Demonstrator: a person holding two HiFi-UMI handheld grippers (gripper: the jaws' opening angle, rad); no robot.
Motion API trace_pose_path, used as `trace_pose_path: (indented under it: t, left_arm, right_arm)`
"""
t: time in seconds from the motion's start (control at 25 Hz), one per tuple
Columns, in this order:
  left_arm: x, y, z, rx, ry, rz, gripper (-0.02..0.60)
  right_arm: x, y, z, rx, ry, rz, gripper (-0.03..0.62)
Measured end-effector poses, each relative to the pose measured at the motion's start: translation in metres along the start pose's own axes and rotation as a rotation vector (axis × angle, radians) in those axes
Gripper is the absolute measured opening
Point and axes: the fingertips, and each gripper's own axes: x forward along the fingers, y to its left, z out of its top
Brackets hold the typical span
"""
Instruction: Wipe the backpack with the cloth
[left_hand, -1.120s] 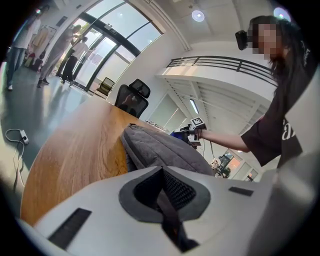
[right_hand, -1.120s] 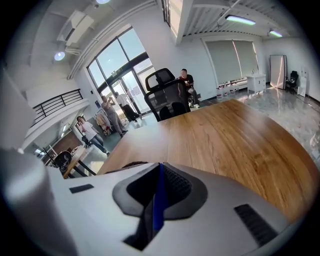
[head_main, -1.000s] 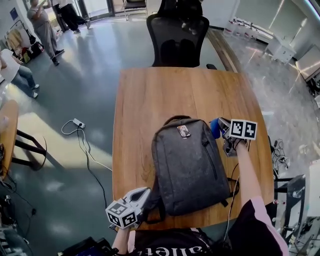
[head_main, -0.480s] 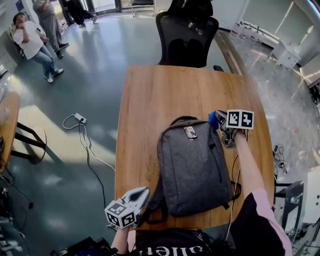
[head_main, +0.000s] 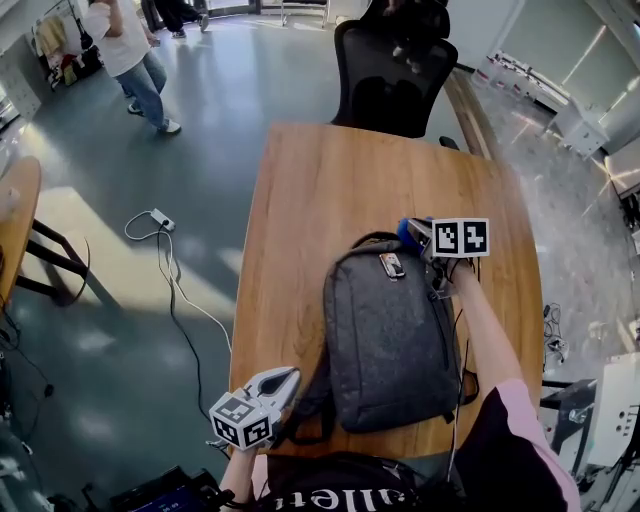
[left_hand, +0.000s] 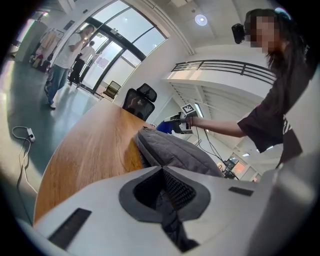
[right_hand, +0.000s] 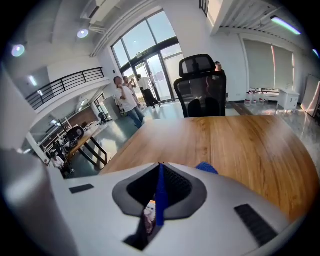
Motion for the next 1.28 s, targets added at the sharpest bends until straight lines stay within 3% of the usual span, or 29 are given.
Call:
trace_pose_path:
  t: [0.8,1.28]
  left_arm:
    - [-0.050,0.023,-0.001,-0.072,-0.120,0.063,0.000]
    - [-0.073,0.036,-0.003,-0.081,-0.152,0.110,0.000]
  right_arm:
    - [0.053,0.169,-0.009,-0.167,0.099,0.190,0.031]
    - [0.046,0.212,-0.051,-0.218,0.171,0.264,0.031]
